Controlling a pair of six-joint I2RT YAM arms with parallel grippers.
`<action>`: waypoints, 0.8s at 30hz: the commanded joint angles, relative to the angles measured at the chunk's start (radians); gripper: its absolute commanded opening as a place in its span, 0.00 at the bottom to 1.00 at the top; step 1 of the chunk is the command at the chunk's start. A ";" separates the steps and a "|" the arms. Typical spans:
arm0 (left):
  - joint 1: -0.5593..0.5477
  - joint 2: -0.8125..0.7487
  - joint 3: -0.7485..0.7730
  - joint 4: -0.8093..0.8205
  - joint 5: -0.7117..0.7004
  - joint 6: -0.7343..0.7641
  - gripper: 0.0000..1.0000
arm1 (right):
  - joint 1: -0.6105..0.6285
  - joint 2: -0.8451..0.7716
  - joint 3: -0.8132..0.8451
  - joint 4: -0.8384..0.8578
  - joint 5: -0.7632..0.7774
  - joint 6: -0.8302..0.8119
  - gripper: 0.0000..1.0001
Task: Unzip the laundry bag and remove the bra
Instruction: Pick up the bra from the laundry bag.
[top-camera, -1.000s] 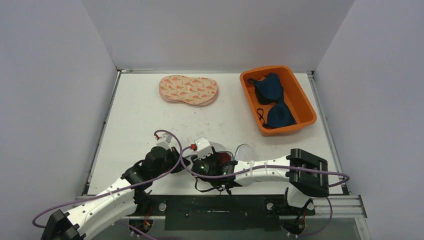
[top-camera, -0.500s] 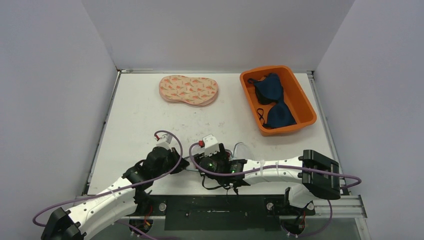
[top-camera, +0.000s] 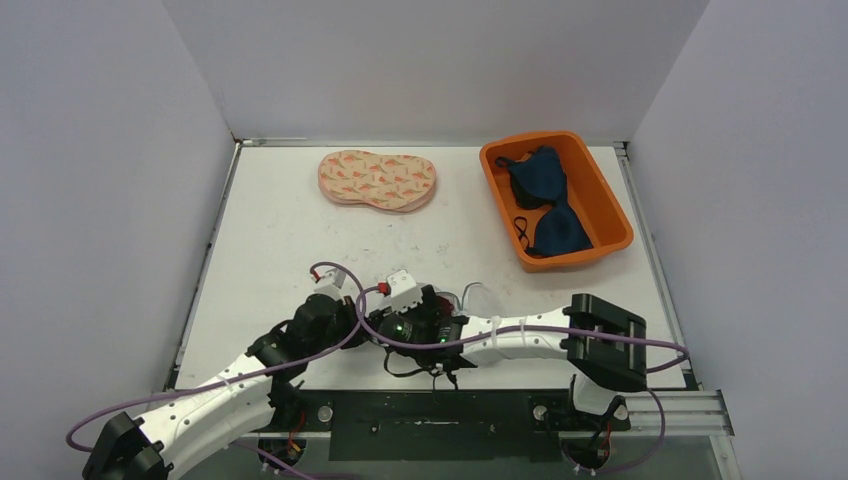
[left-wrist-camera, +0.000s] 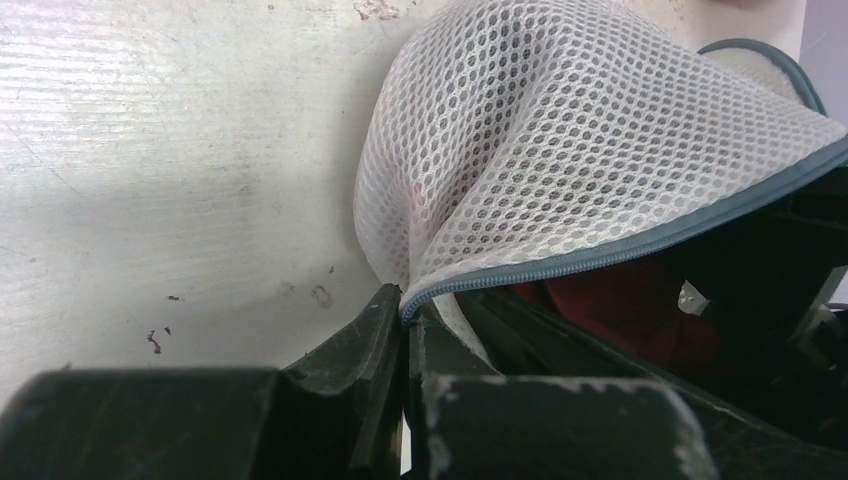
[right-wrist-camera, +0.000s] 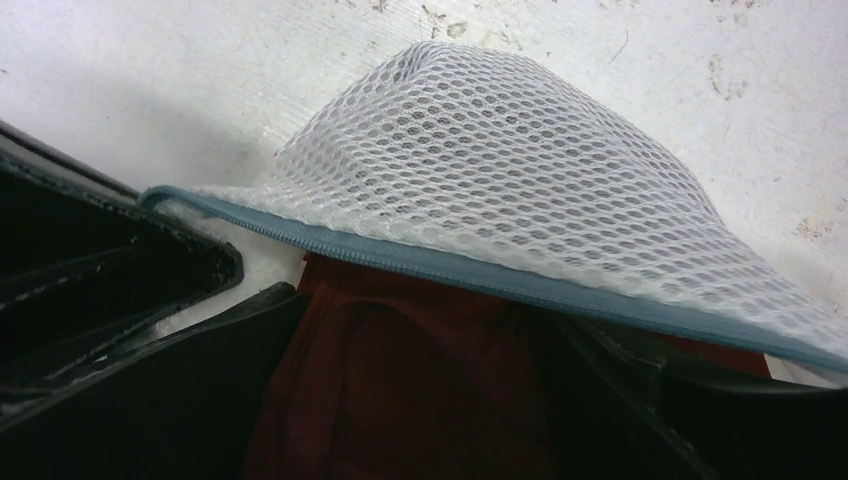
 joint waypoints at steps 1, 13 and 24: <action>-0.006 -0.009 -0.007 0.041 0.010 0.000 0.00 | 0.009 0.088 0.073 -0.054 0.029 -0.002 0.83; -0.006 -0.045 -0.003 0.006 -0.018 -0.002 0.00 | 0.012 0.113 0.085 -0.155 0.104 0.012 0.20; -0.005 -0.038 0.034 -0.022 -0.051 -0.010 0.00 | 0.010 -0.180 -0.038 -0.010 -0.078 -0.140 0.05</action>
